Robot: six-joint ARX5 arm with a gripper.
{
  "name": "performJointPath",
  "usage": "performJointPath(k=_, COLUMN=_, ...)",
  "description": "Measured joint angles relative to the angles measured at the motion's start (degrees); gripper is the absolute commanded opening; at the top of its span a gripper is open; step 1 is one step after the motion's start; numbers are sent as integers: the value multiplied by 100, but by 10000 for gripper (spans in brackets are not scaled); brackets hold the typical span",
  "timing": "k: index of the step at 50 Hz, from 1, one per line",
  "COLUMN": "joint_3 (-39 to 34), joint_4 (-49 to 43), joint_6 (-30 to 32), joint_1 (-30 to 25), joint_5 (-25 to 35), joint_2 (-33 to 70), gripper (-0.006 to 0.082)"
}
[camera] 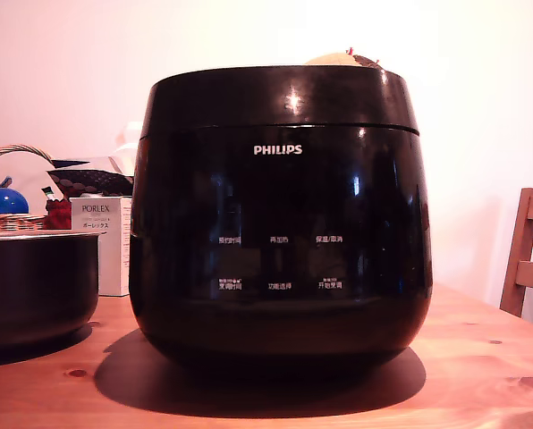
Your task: Open the rice cooker by pressing the large metal button on the top of its lid with medium force
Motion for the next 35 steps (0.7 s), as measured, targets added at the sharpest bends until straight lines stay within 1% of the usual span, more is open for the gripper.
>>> performJointPath(k=1, joint_3=46, joint_4=4, joint_6=249, joint_1=-28, joint_5=2, joint_2=103, gripper=-22)
performJointPath(k=9, joint_3=575, joint_4=11, joint_6=249, joint_1=-269, joint_5=-66, joint_2=1058, gripper=-22)
performJointPath(k=10, joint_3=651, joint_4=11, joint_6=949, joint_1=-299, joint_5=-114, joint_2=1163, gripper=-22)
performJointPath(k=21, joint_3=1624, joint_4=42, joint_6=949, joint_1=-745, joint_5=-723, joint_2=2396, gripper=-22)
performJointPath(k=22, joint_3=1703, joint_4=61, joint_6=2317, joint_1=-802, joint_5=-774, joint_2=2507, gripper=-22)
performJointPath(k=24, joint_3=1851, joint_4=66, joint_6=2317, joint_1=-918, joint_5=-872, joint_2=2732, gripper=-22)
performJointPath(k=25, joint_3=1923, joint_4=66, joint_6=2520, joint_1=-984, joint_5=-922, joint_2=2855, gripper=-22)
performJointPath(k=35, joint_3=2505, joint_4=52, joint_6=2535, joint_1=-1648, joint_5=-1370, joint_2=3919, gripper=-22)
